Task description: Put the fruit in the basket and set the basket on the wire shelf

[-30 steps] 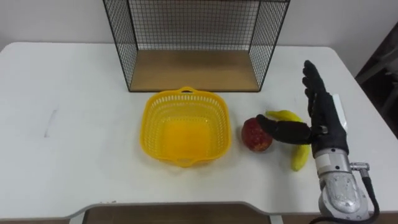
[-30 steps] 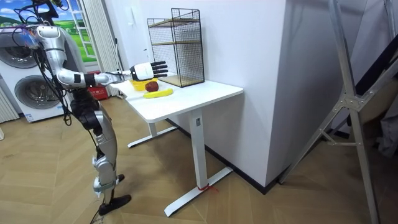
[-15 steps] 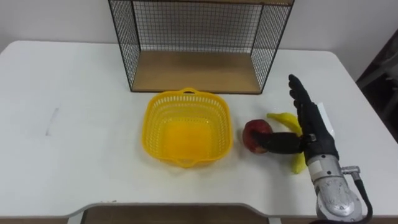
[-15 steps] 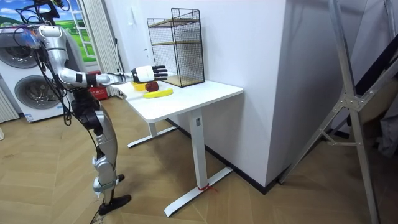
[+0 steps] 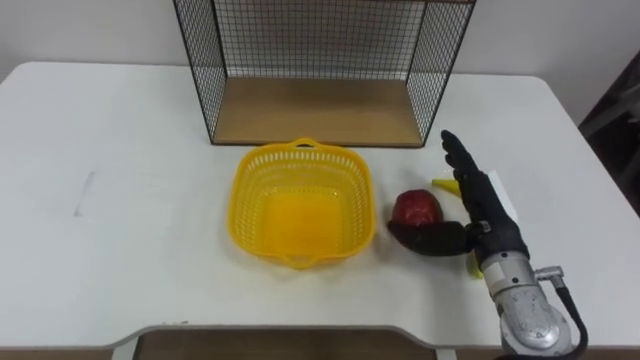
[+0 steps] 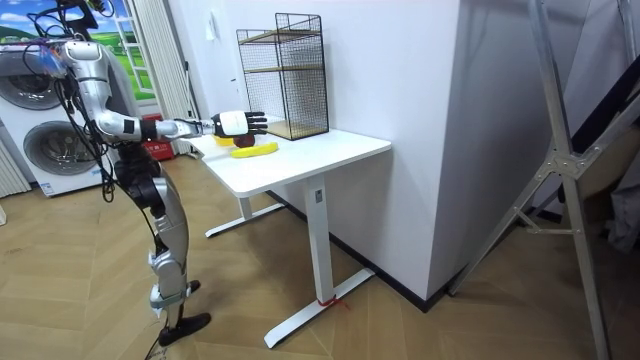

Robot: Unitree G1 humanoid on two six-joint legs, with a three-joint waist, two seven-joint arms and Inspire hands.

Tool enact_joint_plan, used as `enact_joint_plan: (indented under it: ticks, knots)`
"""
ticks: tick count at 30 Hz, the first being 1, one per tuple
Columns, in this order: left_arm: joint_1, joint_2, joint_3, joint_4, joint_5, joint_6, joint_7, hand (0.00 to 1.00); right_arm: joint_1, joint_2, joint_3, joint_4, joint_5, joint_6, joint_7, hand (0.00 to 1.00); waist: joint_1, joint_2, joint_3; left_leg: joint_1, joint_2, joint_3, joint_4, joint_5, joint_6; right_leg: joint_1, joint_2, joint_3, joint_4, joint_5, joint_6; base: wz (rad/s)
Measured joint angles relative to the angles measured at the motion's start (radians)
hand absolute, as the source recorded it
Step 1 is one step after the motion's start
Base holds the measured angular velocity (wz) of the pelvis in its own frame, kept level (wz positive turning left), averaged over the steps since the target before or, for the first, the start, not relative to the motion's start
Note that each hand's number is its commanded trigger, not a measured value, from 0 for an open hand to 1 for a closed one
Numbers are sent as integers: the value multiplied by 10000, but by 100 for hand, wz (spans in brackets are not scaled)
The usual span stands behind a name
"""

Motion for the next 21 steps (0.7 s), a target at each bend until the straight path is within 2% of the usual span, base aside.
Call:
enact_joint_plan:
  ticks: [13, 16, 21]
  knots:
    - [-140, 24, -46, -111, 226, 9, -249, 0, -5, 5, 154, 470, -513, 110, 627, 0, 18, -97, 37, -41, -10, -23, -9, 0, 0, -23, -8, -23, -27, 0, 1, 0]
    - [-211, 34, -46, -112, 284, 88, -429, 0, -5, 5, 188, 892, -640, 269, 867, 0, 36, -140, 26, -57, -12, -24, 6, 0, 1, -35, -13, -27, -16, 0, 1, 0]
    - [-264, 51, -140, -116, 485, 210, -447, 0, -196, -32, 274, 1179, -697, 280, 1039, 0, 12, -148, -2, -11, -6, -45, 33, -1, 1, 14, -9, -60, 6, 2, 0, 0]
